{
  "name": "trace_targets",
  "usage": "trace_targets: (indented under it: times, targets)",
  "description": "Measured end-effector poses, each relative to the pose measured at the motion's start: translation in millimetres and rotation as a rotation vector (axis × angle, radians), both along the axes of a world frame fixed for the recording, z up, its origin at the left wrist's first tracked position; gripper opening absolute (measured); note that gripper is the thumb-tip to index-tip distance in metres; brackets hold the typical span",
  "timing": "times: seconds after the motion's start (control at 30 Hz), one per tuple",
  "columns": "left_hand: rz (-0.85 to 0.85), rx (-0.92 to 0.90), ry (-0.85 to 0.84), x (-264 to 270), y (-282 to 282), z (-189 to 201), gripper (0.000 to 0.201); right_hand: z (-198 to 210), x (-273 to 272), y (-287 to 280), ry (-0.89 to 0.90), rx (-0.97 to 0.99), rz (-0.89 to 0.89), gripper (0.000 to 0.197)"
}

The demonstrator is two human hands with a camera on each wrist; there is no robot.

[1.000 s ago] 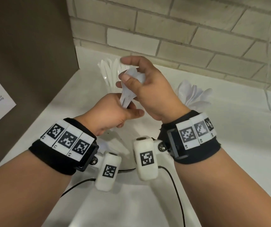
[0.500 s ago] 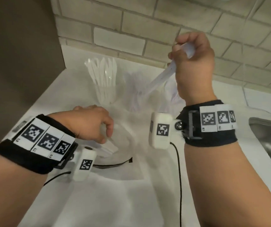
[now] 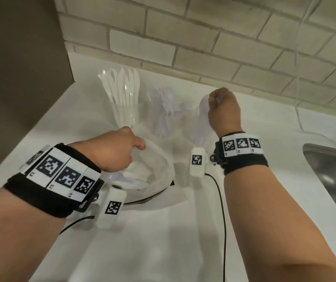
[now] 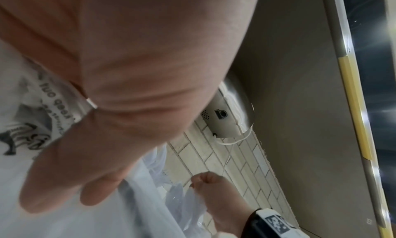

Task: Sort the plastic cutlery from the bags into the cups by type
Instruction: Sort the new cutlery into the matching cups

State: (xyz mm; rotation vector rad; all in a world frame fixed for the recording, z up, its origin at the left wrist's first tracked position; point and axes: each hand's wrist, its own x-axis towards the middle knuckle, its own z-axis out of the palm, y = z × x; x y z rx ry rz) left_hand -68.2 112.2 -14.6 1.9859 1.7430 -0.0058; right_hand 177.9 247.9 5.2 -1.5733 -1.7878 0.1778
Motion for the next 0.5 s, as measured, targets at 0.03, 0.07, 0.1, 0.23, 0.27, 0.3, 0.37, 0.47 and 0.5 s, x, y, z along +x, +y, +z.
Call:
trace_targets:
  times: [0.03, 0.07, 0.1, 0.23, 0.27, 0.3, 0.37, 0.47, 0.5]
  targets:
    - [0.003, -0.002, -0.001, 0.1, 0.2, -0.6, 0.051, -7.8, -1.0, 0.3, -0.081, -0.069, -0.015, 0.023]
    - [0.006, -0.007, -0.003, 0.3, 0.2, -0.7, 0.053, -13.6, -2.1, -0.3, -0.148, -0.129, -0.028, 0.029]
    - [0.008, -0.011, -0.006, 0.8, 0.2, -0.3, 0.056, -17.1, -3.2, -1.4, -0.195, -0.172, -0.043, 0.034]
    - [-0.008, -0.013, -0.012, 4.6, -0.9, 3.3, 0.069, -10.0, -5.5, -9.4, -0.246, -0.111, -0.099, 0.043]
    - [-0.017, -0.008, -0.012, 5.6, -1.3, 4.4, 0.071, -3.5, -7.5, -14.2, -0.236, -0.078, -0.075, 0.043]
    - [-0.023, -0.002, -0.012, 6.2, -1.4, 5.1, 0.072, 3.8, -10.8, -20.3, -0.208, -0.054, -0.035, 0.042]
    - [-0.022, 0.003, -0.014, 6.6, -1.7, 4.9, 0.075, 20.7, -24.2, -39.1, -0.115, -0.044, 0.067, 0.038]
    - [-0.016, 0.036, -0.009, 7.6, -2.1, 4.6, 0.076, 41.4, -54.4, -79.0, -0.137, -0.160, 0.344, 0.030]
    - [-0.015, 0.052, -0.007, 8.3, -2.6, 5.0, 0.075, 43.6, -64.4, -92.5, -0.199, -0.239, 0.474, 0.026]
